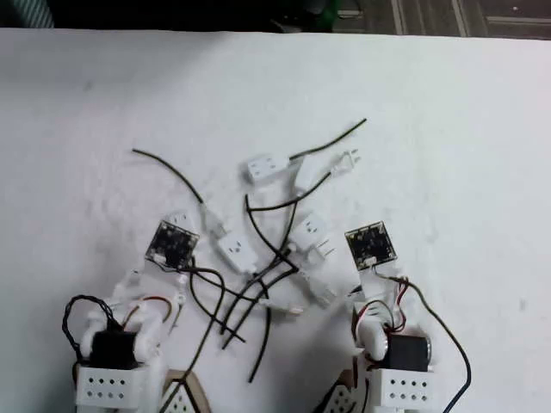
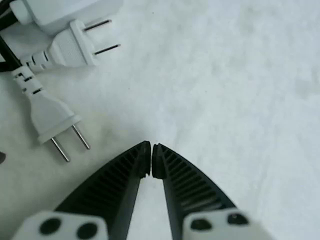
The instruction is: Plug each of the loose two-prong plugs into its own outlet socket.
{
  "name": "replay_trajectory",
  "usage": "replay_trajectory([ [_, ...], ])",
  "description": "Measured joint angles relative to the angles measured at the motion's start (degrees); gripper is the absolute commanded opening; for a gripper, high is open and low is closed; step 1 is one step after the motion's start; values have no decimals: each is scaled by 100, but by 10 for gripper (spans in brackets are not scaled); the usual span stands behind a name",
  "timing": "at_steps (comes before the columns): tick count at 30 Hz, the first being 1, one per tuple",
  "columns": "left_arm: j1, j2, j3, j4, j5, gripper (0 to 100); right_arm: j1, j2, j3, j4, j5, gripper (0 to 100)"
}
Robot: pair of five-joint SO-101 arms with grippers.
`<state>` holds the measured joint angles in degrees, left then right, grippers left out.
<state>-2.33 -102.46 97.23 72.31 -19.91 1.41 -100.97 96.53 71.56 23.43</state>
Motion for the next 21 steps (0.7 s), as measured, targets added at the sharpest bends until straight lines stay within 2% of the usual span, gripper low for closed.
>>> replay_trajectory([
  [21, 44, 0, 0, 0, 0, 27, -70, 0, 0, 0, 0, 19],
])
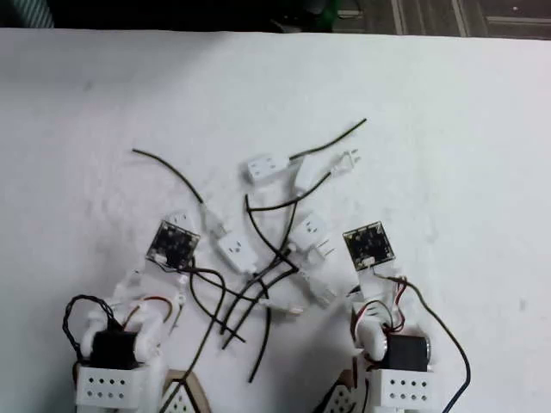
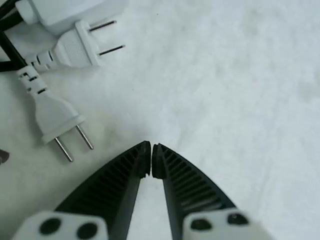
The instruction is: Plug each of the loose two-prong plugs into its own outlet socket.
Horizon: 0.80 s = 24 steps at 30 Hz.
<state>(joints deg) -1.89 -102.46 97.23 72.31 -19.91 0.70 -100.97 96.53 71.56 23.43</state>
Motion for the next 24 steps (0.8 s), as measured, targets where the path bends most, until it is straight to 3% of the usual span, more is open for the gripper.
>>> replay_trajectory([
  [10, -149, -26, -1424, 360, 0, 25, 132, 0, 0, 9, 0, 21],
  [16, -202, -35, -1758, 35, 0, 27, 571, 0, -176, 9, 26, 21],
  [21, -220, -35, -1846, -229, -26, 27, 369, 0, -1064, 79, 281, 19],
  [24, -220, -35, -1864, -316, -396, 27, -158, -44, -1556, 281, 299, 19],
])
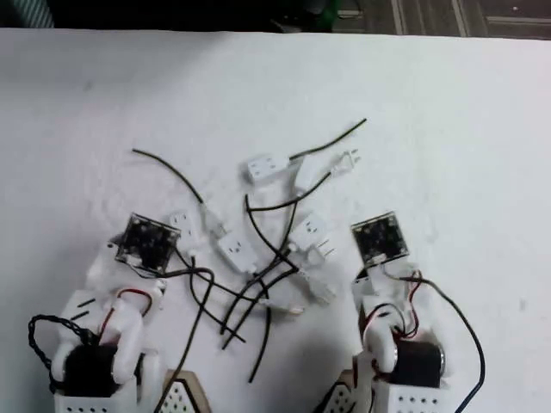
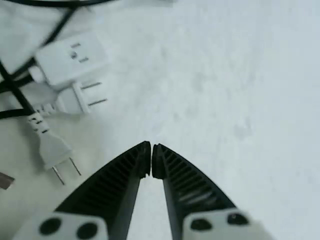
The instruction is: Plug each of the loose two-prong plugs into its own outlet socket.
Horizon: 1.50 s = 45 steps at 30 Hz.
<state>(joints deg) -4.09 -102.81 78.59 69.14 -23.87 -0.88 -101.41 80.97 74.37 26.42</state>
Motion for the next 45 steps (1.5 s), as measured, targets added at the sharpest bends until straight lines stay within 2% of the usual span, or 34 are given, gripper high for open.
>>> replay_trajectory([
  [5, 0, 0, 0, 35, -642, 27, -492, 141, -176, 53, 9, 19],
  [10, 0, 0, 0, 237, -695, 28, -536, 1002, -607, 62, 9, 20],
  [13, 0, 0, 0, 246, -695, 35, -536, 1732, -1327, 167, 132, 20],
  [17, -62, 0, 0, 246, -695, 101, -536, 2989, -2470, 536, 149, 21],
  [22, -149, 123, -229, 246, -695, 98, -607, 4255, -3042, 501, 79, 21],
  [30, -158, 2963, -2004, 299, -642, 108, -1257, 4756, -2532, -413, -879, 21],
  [35, -158, 5204, -2892, 299, -492, 181, -1257, 4756, -2066, -809, -1037, 19],
  [37, -158, 5987, -3200, 299, -273, 208, -1266, 4756, -2004, -844, -1037, 19],
  [40, -158, 7007, -3684, 299, 431, 226, -1266, 4756, -1943, -853, -1037, 19],
  [45, -158, 8290, -4413, 299, 2189, 227, -1257, 4756, -1908, -862, -1037, 19],
])
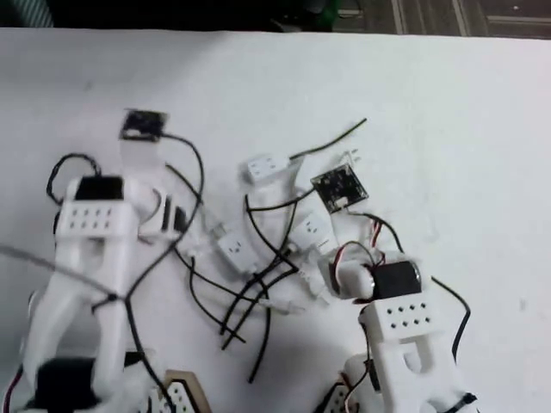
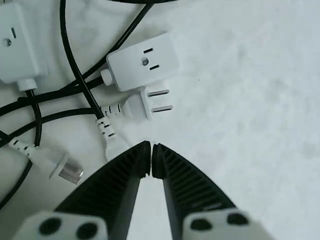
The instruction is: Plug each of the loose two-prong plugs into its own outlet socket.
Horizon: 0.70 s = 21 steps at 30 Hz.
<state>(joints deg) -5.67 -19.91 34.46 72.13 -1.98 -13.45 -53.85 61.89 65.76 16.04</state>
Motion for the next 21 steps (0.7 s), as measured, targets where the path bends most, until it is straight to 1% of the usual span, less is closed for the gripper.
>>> replay_trajectory([
  [2, 0, 404, -229, 0, 589, 226, 0, 0, 0, 0, 0, 19],
  [4, 35, 738, -369, 0, 809, 226, 0, 0, 0, 0, 0, 19],
  [8, 220, 1415, -466, -62, 1002, 229, 0, 9, 97, 0, 0, 19],
  [11, 246, 1916, -466, -334, 1248, 229, -9, 9, 97, 0, 0, 19],
  [14, 281, 2347, -510, -598, 1336, 229, -9, 9, 97, 0, 0, 19],
  [21, 290, 2611, -527, -826, 1345, 225, 0, 9, 97, 0, 0, 19],
])
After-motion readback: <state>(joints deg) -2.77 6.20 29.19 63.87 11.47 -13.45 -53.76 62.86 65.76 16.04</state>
